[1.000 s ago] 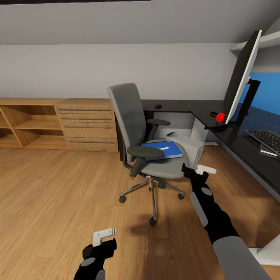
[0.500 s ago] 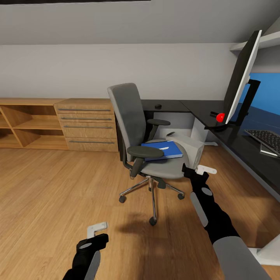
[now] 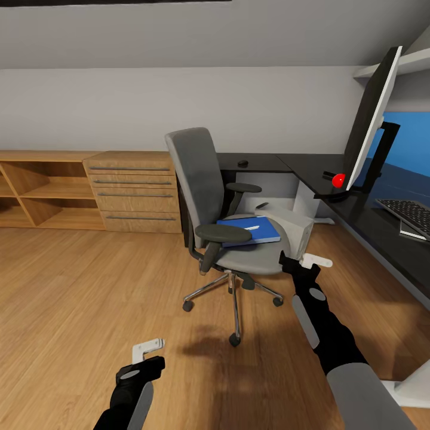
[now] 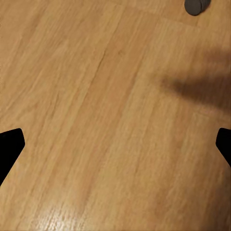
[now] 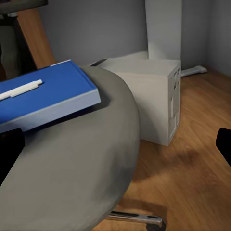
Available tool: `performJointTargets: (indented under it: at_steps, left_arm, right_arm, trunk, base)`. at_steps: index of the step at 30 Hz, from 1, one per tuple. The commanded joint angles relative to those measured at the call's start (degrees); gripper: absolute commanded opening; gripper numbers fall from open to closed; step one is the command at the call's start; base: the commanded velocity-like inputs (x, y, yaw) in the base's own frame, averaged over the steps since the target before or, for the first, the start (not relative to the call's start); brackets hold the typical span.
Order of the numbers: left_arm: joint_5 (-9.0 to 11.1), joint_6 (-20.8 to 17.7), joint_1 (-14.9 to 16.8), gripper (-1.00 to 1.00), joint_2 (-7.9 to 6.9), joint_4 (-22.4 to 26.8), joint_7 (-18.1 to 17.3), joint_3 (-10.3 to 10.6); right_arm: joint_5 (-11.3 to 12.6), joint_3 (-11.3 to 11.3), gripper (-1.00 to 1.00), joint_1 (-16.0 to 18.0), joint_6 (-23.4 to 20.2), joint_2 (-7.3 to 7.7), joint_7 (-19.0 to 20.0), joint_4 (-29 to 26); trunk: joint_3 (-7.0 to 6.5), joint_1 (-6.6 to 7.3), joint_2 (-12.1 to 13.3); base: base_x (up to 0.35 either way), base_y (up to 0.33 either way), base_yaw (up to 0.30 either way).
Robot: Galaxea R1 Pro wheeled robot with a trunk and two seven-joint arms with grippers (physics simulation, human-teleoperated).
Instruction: In the bedroom, organize the workspace by keeping the computer under the desk, ensuring the monitor is on the desk, placing the keyboard on the desk next to the monitor, placing the mouse on the desk next to the keyboard, moving the folder from the swivel chair onto the desk next to the mouse, stacking the notebook on top of the folder with the pen on top of the notebook, and positioning the swivel chair next to the desk.
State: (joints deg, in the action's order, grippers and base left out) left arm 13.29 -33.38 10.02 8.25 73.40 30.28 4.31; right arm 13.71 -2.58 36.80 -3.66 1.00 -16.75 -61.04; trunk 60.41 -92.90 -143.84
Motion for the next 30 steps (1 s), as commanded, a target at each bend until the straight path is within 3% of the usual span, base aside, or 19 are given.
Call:
performJointTargets:
  at_steps: [1, 10, 17, 22, 25, 30]
  left_arm:
    - [0.60, -0.10, 0.03, 1.00, 0.00, 0.07, 0.56, 0.09]
    - [0.60, -0.02, 0.04, 1.00, 0.01, 0.11, 0.57, 0.16]
    - [0.57, -0.01, 0.02, 1.00, -0.03, 0.93, 0.57, 0.06]
    - [0.52, -0.05, 0.04, 1.00, -0.07, 1.47, 0.57, 0.01]
    - [0.52, -0.03, 0.06, 1.00, -0.07, 1.54, 0.57, -0.06]
    - [0.51, -0.02, 0.03, 1.00, -0.07, 1.56, 0.57, -0.08]
  right_arm:
    - [0.30, -0.27, 1.00, 0.03, -0.22, 0.07, -0.49, -0.11]
    - [0.31, -0.15, 1.00, 0.02, 0.36, 0.10, -0.46, 0.09]
    - [2.02, 0.71, 1.00, 0.39, 0.45, 0.21, 1.95, 5.26]
    - [6.38, 1.62, 1.00, 4.36, 0.50, 1.23, 5.14, 11.82]
    - [10.47, 2.24, 1.00, 8.65, 1.05, 2.84, 6.30, 18.97]
    - [14.89, 2.49, 1.00, 13.07, 2.24, 4.50, 10.57, 27.07]
  trunk:
    - [0.06, 0.01, -0.02]
    - [0.06, 0.01, -0.02]
    - [0.06, 0.01, -0.02]
    - [0.06, 0.01, -0.02]
    - [0.06, 0.01, -0.02]
    - [0.06, 0.01, -0.02]
  base:
    - [0.000, 0.000, 0.000]
    - [0.000, 0.000, 0.000]
    - [0.000, 0.000, 0.000]
    - [0.000, 0.000, 0.000]
    - [0.000, 0.000, 0.000]
    - [0.000, 0.000, 0.000]
